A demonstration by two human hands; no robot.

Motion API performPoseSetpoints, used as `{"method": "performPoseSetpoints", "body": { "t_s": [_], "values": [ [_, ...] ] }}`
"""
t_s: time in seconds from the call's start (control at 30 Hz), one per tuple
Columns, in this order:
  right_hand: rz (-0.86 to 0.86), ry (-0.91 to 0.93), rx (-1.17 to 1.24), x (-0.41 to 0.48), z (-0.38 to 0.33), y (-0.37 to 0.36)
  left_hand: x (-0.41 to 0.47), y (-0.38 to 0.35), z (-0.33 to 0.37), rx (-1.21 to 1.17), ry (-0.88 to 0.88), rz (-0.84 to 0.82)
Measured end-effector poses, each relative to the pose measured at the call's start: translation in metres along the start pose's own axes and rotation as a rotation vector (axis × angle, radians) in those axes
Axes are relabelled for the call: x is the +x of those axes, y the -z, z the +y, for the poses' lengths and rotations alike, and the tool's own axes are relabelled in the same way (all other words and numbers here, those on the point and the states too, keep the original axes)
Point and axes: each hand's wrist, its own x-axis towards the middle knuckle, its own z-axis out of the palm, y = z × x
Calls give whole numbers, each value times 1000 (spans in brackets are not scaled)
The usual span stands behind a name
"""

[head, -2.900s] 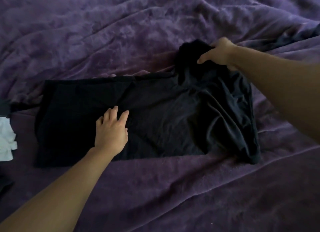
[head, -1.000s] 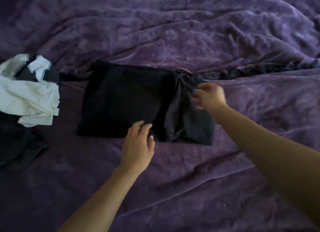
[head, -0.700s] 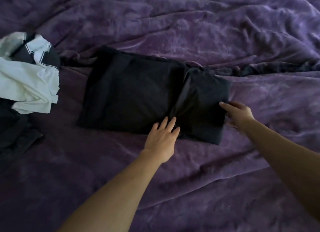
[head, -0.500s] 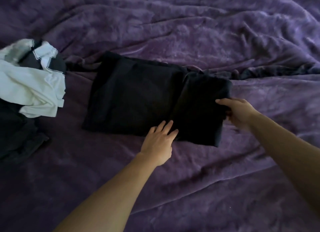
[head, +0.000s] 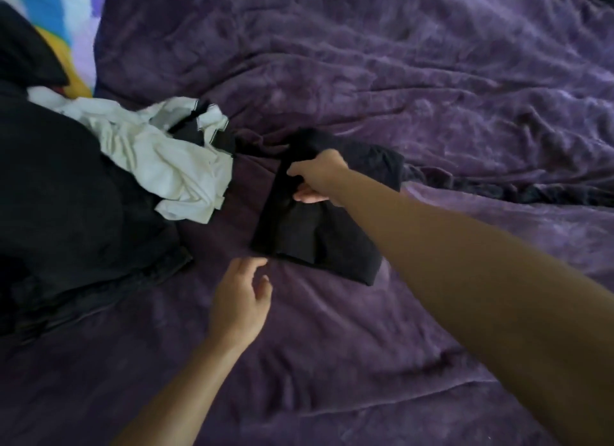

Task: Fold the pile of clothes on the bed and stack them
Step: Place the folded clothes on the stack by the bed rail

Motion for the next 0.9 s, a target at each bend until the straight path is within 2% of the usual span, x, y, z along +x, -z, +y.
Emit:
{"method": "performPoseSetpoints", "body": {
  "t_s": [0.07,0.13,0.17,0.27,0.33,0.4,0.43,0.5,0.57,0.67,0.8,0.9],
  "values": [
    [-27,-10,79,6,5,-18,4,12,-13,-7,21,29],
    [64,83,98,4,19,-14,15,19,-15,-15,4,59],
    [161,183,21,1,30,-4,23,20,-12,-9,-26,68],
    [482,441,-417,-15,76,37,50,12,10,77,-182,78],
    [585,403,-584,-21,108,59,71,0,29,167,-293,102],
    [590,210,-593,-17,131,69,94,-15,44,278,-331,83],
    [577,128,-548,-13,138,69,107,-23,48,332,-303,43],
    [567,77,-440,-2,148,60,133,-40,49,383,-172,-57],
    [603,113,-405,6,151,47,149,-53,44,410,-94,-91],
    [661,161,-365,11,150,35,151,-59,42,464,-214,5],
    [639,322,-319,-13,156,39,135,-50,51,257,-257,-58],
    [634,365,-354,-48,174,50,100,-40,62,199,-291,-116]
  ]
}}
